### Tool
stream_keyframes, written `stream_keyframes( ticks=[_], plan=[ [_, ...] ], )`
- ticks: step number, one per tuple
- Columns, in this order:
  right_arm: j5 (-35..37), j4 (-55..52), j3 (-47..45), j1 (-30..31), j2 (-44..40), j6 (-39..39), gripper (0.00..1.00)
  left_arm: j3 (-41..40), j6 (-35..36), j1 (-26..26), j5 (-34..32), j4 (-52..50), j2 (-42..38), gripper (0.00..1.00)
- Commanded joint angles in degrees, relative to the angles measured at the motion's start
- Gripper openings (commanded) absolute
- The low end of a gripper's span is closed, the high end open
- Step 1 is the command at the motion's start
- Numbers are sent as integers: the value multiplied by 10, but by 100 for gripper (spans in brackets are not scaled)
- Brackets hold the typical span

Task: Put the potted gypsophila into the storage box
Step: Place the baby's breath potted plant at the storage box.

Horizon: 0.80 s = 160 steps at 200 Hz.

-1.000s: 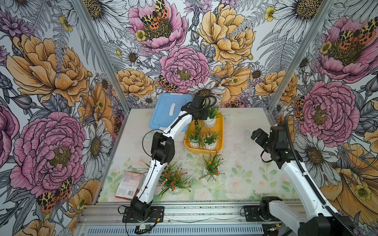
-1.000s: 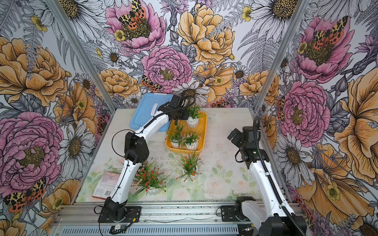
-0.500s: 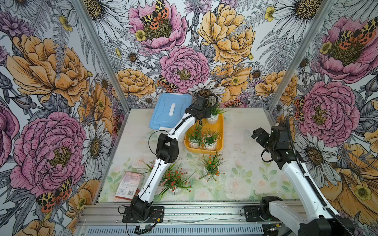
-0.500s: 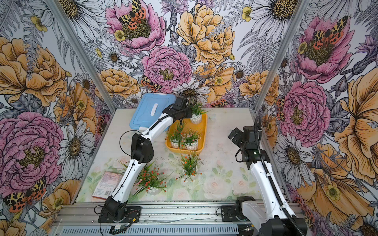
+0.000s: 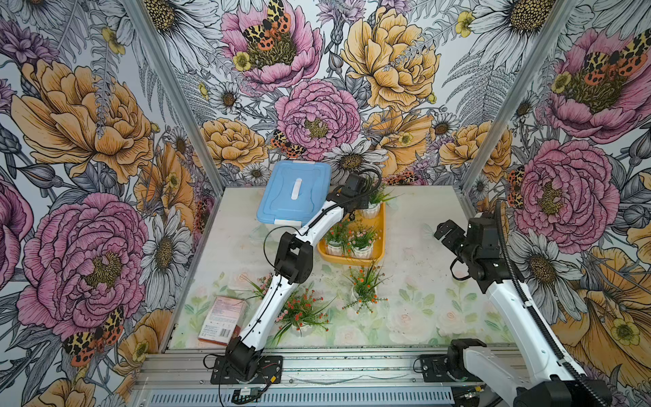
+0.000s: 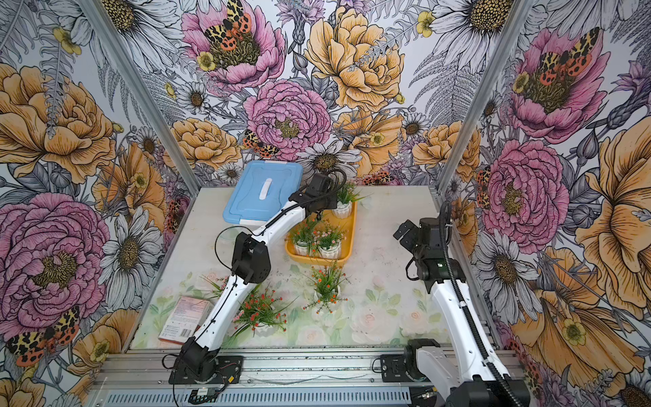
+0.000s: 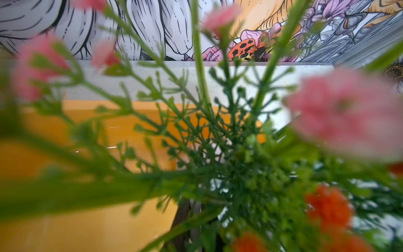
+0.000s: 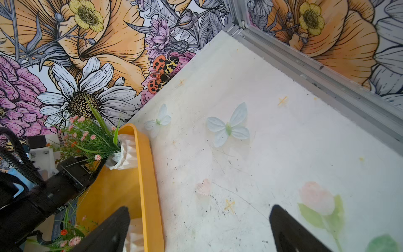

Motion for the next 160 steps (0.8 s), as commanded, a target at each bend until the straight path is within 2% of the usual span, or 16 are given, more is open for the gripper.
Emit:
stream_keyframes(
  ticks=[1, 59, 84, 115, 160],
  plan=[
    [10, 7, 4, 4, -17, 7, 99, 26, -21, 0, -11, 53, 1, 12],
    [7, 5, 4, 4, -21, 17, 99, -8, -13, -1, 6, 53, -52, 48],
    [-6, 5, 11, 4, -5, -12, 100, -45, 10, -7, -10, 53, -98, 53],
    [-43, 4, 7, 4, -5, -23, 100, -105, 4, -16, -23, 54, -164, 57],
    [-73, -11, -39, 5, -62, -34, 99, -202, 29, -45, -63, 55, -282, 66]
  ],
)
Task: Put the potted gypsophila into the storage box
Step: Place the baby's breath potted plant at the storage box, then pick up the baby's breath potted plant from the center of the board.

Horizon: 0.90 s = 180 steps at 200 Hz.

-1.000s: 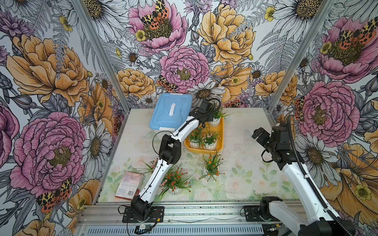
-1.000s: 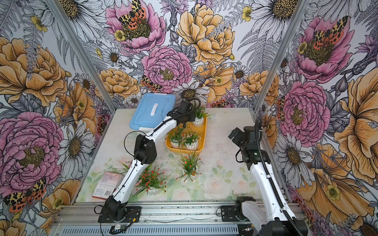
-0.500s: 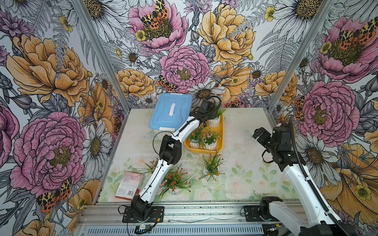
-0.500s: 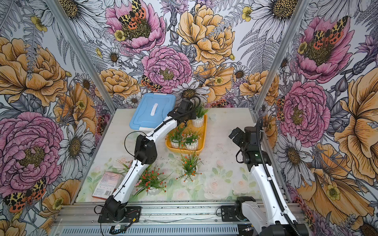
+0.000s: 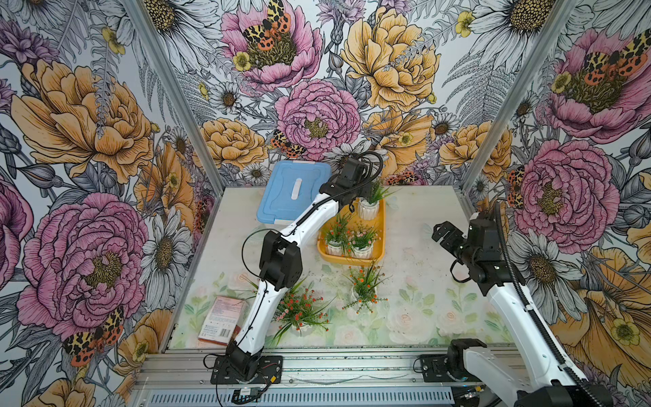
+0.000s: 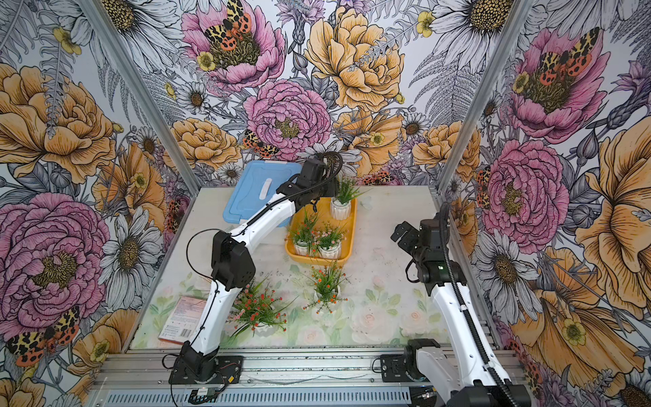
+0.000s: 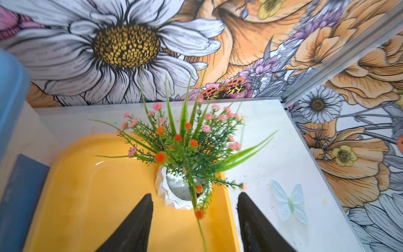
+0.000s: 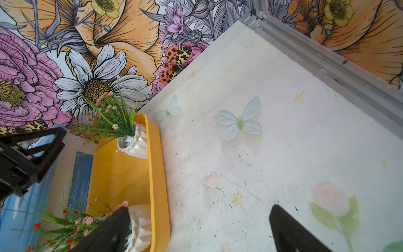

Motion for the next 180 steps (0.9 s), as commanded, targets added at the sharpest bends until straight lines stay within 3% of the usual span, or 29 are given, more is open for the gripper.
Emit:
stream_keyframes(
  ticks=[1, 46, 96, 140, 180],
  plan=[
    [-23, -12, -22, 5, -38, -12, 99, -48, 24, -20, -39, 15, -77, 66],
    [-72, -53, -39, 9, -72, -35, 100, -263, 33, -76, -105, 98, -254, 76],
    [-124, -84, -60, 32, -86, -69, 100, -430, 24, -165, -194, 99, -411, 81],
    [-111, -100, -86, 118, -89, -62, 99, -551, -28, -222, -284, 98, -521, 82],
    [-70, -99, -115, 203, -61, -42, 100, -615, -53, -257, -345, 95, -591, 83]
  ],
)
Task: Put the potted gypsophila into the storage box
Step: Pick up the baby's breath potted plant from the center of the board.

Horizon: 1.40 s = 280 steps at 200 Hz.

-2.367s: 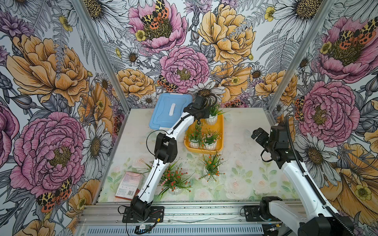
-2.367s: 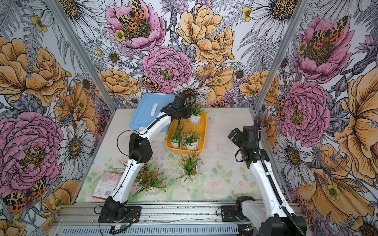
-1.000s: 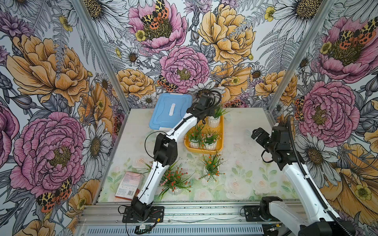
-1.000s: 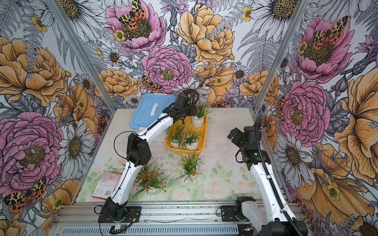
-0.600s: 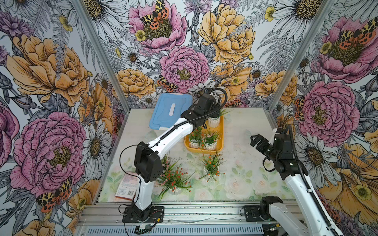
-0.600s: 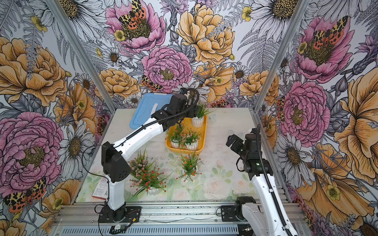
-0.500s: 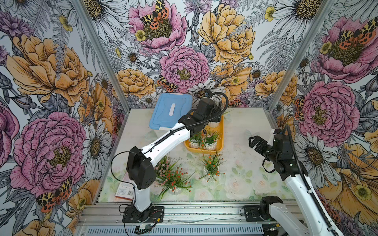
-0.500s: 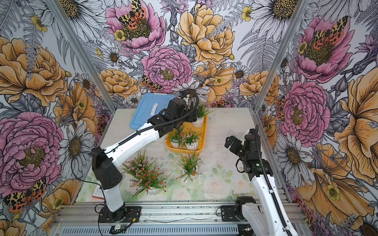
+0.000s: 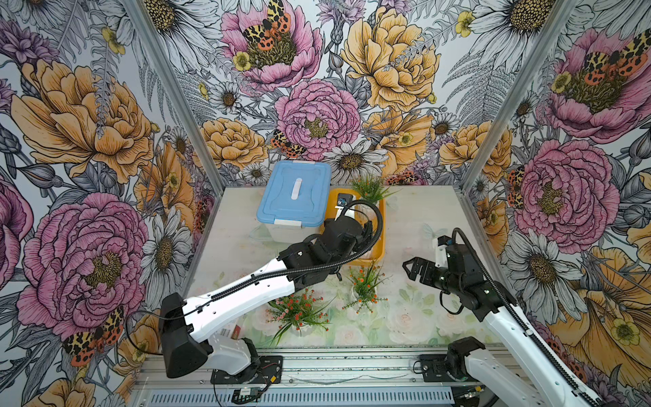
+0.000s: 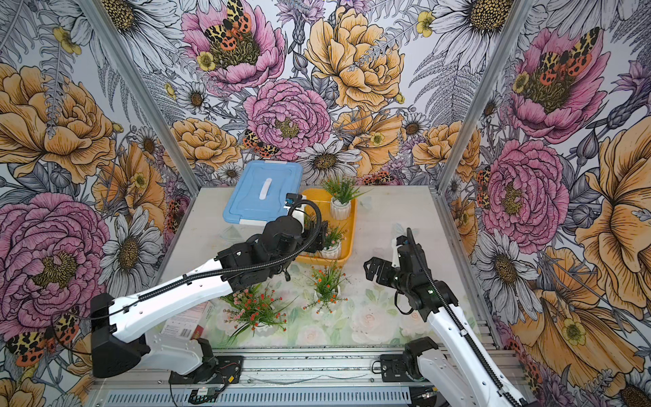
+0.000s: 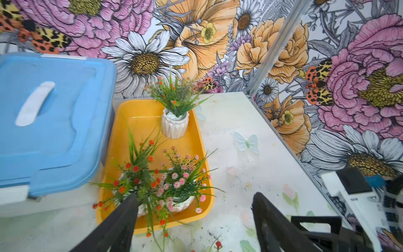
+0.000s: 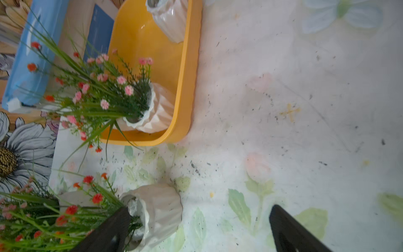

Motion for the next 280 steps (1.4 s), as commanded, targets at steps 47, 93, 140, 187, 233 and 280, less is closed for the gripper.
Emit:
stream_keyframes(
  ticks=[47, 93, 140, 187, 233, 280],
  plan=[
    [66, -2, -17, 103, 58, 17, 100, -65, -42, -47, -112, -32, -74, 84],
    [73, 29, -21, 137, 82, 17, 95, -79, -47, -57, -119, -42, -74, 85],
    [48, 77, -22, 176, 120, 24, 90, -87, -47, -65, -130, -51, -82, 85],
    [42, 110, -25, 207, 147, 37, 82, -110, -61, -67, -143, -55, -107, 86],
    [55, 124, -9, 232, 188, 42, 76, -135, -74, -72, -155, -66, -139, 87],
    [69, 126, 7, 251, 228, 53, 68, -153, -86, -76, -166, -68, -156, 89]
  ],
)
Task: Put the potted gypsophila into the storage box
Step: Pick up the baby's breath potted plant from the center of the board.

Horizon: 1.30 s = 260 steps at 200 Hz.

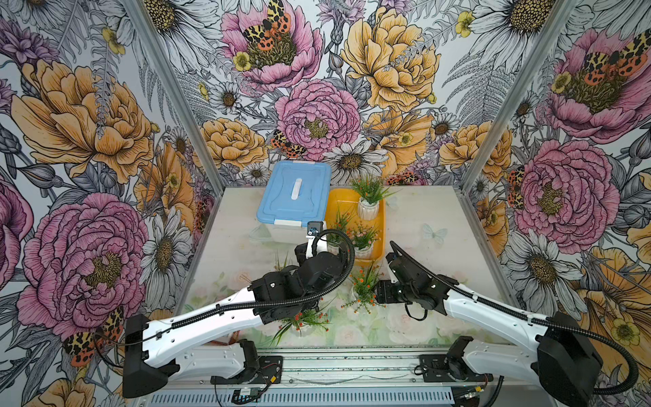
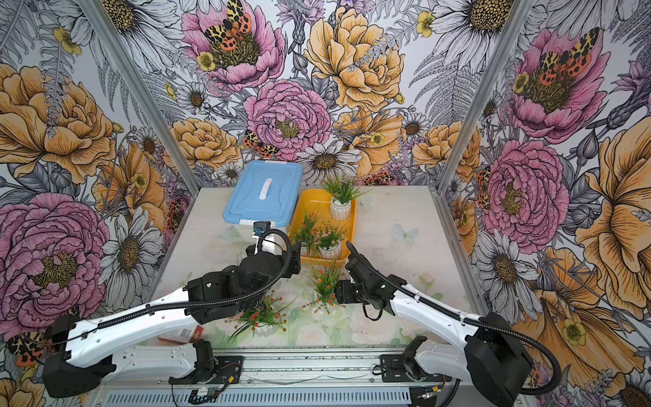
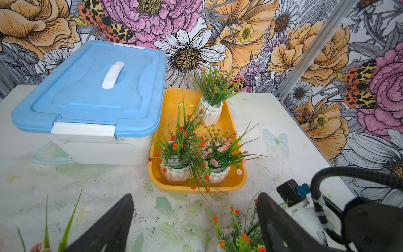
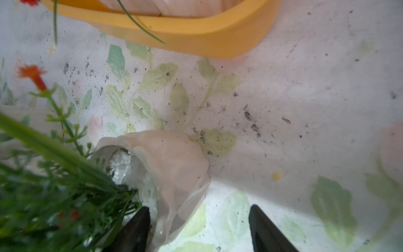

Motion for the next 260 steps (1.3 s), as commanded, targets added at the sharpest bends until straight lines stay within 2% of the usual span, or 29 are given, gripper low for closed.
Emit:
stream_keyframes(
  ticks=[1, 13, 46, 102, 178, 196, 260],
  plan=[
    [19, 14, 20, 10, 14, 12, 68, -9, -14, -4, -23, -9, -9, 89],
    [26, 15, 21, 12, 19, 19, 65, -9, -12, -5, -25, -9, -7, 89],
    [42, 15, 23, 16, 25, 33, 49, -5, -11, -8, -30, -9, 3, 90],
    [44, 13, 33, 17, 52, 52, 26, -1, -9, -9, -34, -8, 12, 91],
    [48, 11, 49, 19, 60, 41, 4, -5, -20, -9, -40, -7, 10, 95],
    [51, 10, 55, 18, 44, 32, 0, 1, -16, -8, -43, -7, 15, 96],
    [79, -24, 95, 7, -40, -11, 0, 47, 24, 21, -13, 16, 51, 99]
  ],
)
